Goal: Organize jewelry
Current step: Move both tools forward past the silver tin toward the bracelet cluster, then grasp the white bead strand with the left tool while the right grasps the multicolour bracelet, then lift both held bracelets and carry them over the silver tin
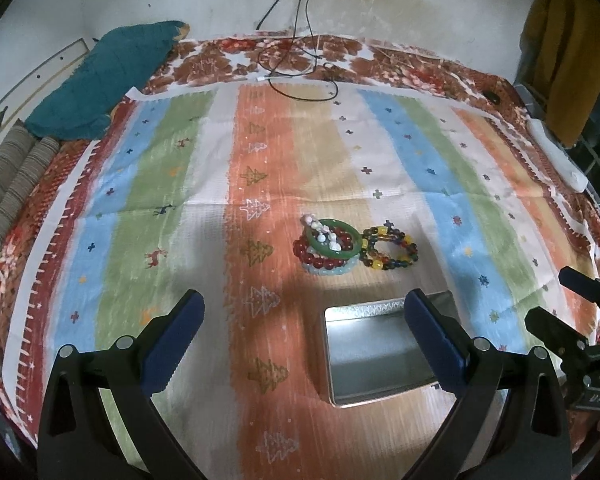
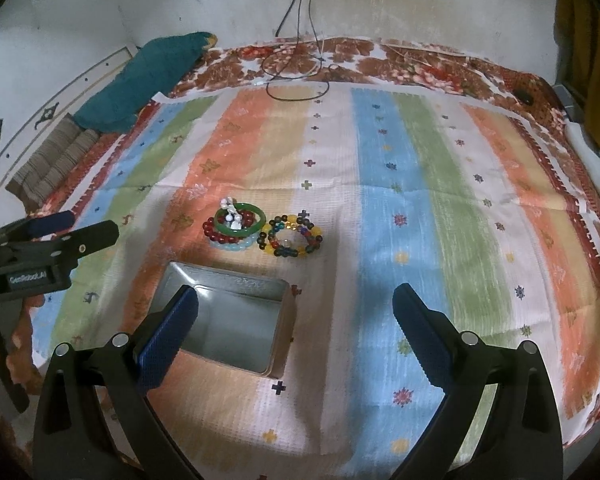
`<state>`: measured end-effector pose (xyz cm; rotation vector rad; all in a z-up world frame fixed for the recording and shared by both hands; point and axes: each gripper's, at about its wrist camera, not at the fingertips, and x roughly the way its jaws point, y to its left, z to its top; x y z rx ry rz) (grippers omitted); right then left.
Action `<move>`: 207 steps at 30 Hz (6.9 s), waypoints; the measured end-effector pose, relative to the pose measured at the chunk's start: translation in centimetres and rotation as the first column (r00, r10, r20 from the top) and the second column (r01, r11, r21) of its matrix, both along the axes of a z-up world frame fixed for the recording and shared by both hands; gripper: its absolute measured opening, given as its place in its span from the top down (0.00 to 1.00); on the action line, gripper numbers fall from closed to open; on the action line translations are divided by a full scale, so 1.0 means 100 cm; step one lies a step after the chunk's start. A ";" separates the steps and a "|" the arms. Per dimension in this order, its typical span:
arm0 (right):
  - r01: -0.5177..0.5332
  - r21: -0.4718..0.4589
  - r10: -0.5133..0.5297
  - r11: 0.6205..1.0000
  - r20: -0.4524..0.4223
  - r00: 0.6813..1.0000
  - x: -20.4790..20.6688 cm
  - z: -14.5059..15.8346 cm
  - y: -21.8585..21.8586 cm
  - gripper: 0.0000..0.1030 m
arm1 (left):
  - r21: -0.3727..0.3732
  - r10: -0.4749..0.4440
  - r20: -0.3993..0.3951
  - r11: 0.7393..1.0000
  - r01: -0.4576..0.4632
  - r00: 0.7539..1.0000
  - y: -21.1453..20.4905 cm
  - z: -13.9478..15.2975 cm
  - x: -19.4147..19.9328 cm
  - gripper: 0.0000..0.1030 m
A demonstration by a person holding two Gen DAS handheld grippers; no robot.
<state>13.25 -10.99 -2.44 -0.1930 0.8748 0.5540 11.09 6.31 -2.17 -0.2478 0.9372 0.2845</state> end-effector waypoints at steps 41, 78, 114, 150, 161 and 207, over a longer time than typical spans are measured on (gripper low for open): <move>-0.002 -0.087 -0.010 0.996 -0.136 0.991 0.076 -0.044 0.039 0.04 | 0.025 0.010 -0.155 1.000 -0.006 0.988 0.026 -0.050 0.087 0.05; -0.004 -0.158 -0.039 0.987 -0.267 0.963 0.128 -0.093 0.075 0.29 | -0.086 -0.050 -0.189 0.996 0.035 0.981 0.045 -0.097 0.146 0.40; -0.051 -0.219 -0.027 0.974 -0.342 0.939 0.144 -0.127 0.090 0.90 | -0.090 -0.094 -0.218 0.993 0.075 0.972 0.038 -0.122 0.170 0.90; -0.043 -0.075 0.035 0.996 -0.105 0.994 0.096 -0.039 0.085 0.91 | -0.034 -0.058 -0.066 0.998 0.056 0.996 0.015 -0.032 0.108 0.91; -0.039 -0.042 0.037 0.998 -0.055 0.998 0.083 -0.022 0.080 0.91 | -0.048 -0.032 -0.018 0.998 0.031 0.999 0.015 -0.012 0.085 0.91; -0.104 0.014 0.103 0.994 0.036 0.994 0.007 0.006 0.057 0.91 | 0.023 -0.129 0.045 0.992 0.128 0.991 -0.049 0.013 0.012 0.91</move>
